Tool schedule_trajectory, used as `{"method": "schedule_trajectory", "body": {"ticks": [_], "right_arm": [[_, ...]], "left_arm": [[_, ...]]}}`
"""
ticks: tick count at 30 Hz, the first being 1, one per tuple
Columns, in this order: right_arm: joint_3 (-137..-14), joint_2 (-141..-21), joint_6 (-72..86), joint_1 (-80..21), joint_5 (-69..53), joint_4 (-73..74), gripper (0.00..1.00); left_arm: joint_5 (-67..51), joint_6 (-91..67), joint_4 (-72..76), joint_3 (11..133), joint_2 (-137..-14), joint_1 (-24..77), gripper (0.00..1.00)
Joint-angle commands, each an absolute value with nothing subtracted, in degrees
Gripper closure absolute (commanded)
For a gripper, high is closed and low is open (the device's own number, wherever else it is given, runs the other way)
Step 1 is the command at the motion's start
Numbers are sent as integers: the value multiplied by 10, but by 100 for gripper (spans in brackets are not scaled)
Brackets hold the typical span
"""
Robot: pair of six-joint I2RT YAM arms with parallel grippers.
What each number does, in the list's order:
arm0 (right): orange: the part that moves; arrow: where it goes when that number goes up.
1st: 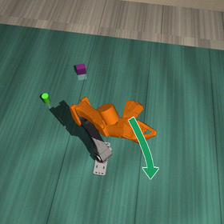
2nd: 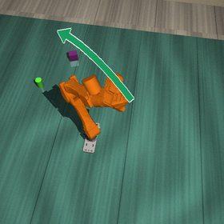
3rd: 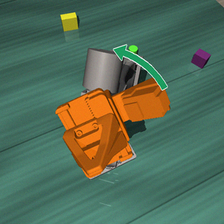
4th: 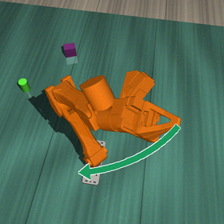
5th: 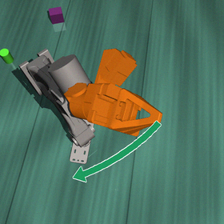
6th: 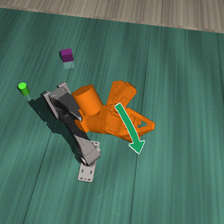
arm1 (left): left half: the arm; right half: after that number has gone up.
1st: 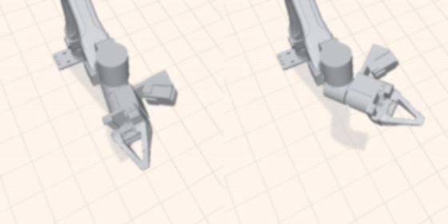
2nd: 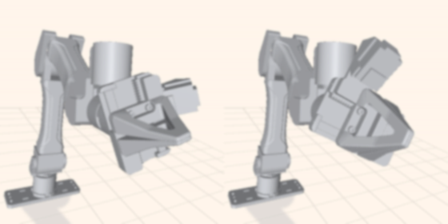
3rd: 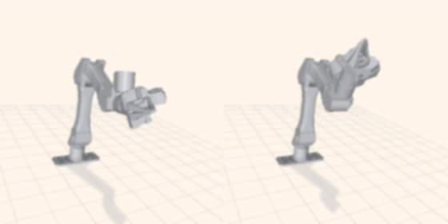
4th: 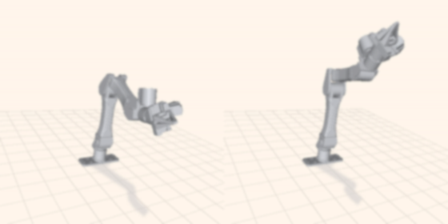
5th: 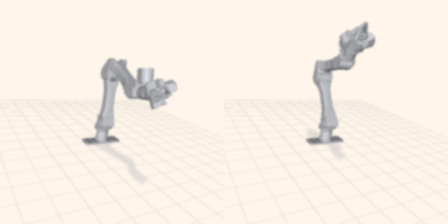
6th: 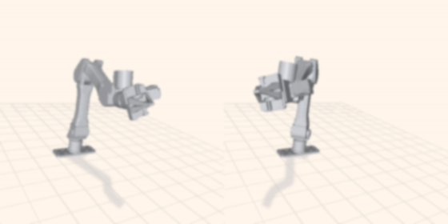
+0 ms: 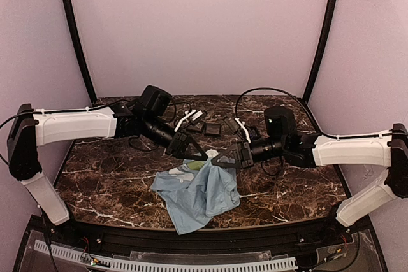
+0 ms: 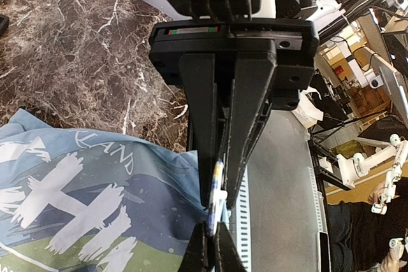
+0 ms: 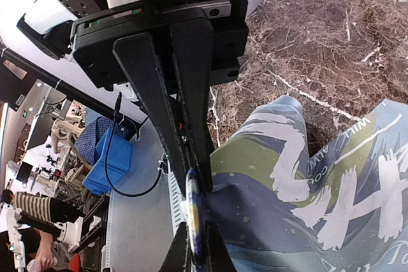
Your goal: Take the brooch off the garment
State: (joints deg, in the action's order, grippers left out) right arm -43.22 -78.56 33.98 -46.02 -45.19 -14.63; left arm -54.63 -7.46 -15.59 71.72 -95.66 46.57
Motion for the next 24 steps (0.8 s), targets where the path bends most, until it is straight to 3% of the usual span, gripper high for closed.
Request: {"method": "schedule_trajectory", "body": {"ticks": [1,16,24], "right_arm": [[-450,-816,380,-446,-392,-106,99],[-450,-864,470,-410,-360,-76,99],[-469,-877,424,-407,-372,-51,96]], "left_arm": [[-573,-58,-146,707,-922,468,99],[-568,-43,-147,701,-908,475,99],[-561,-43,-149,703,-910,481,99]]}}
